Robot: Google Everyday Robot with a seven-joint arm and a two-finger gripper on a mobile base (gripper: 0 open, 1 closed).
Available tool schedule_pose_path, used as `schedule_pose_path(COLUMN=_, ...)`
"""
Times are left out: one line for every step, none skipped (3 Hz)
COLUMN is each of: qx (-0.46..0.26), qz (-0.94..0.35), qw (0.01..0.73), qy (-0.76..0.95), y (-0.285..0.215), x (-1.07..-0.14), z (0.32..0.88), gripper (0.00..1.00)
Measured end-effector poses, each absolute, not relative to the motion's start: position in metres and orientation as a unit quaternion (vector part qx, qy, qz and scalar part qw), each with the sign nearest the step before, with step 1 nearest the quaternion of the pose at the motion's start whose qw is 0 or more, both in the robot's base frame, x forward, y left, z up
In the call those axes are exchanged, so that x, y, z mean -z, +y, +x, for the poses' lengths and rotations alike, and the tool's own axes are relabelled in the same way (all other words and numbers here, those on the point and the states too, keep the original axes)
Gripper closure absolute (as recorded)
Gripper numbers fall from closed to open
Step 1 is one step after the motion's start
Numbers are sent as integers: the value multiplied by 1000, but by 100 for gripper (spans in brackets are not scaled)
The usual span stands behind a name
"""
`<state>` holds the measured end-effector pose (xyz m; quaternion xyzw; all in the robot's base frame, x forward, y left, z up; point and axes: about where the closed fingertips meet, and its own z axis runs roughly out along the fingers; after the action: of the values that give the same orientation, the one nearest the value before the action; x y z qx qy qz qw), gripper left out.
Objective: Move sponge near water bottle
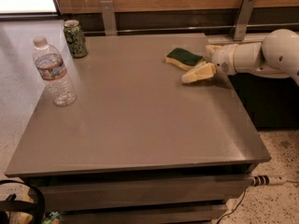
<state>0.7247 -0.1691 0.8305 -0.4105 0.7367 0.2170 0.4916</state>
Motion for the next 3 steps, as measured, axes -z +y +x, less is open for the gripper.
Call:
schedule_pose_path(qx=-225, qz=-404, qw=497, qy=734, y=-162, x=-824, z=733, gripper=0)
schedule_pose_path(qx=-228, qz=-404, qw=496, qy=734, y=-158, x=-822, z=734, gripper=15)
schedule_pose_path(qx=-230, qz=-406, qw=495, qy=733, y=-153, x=-821, z=735, gripper=46)
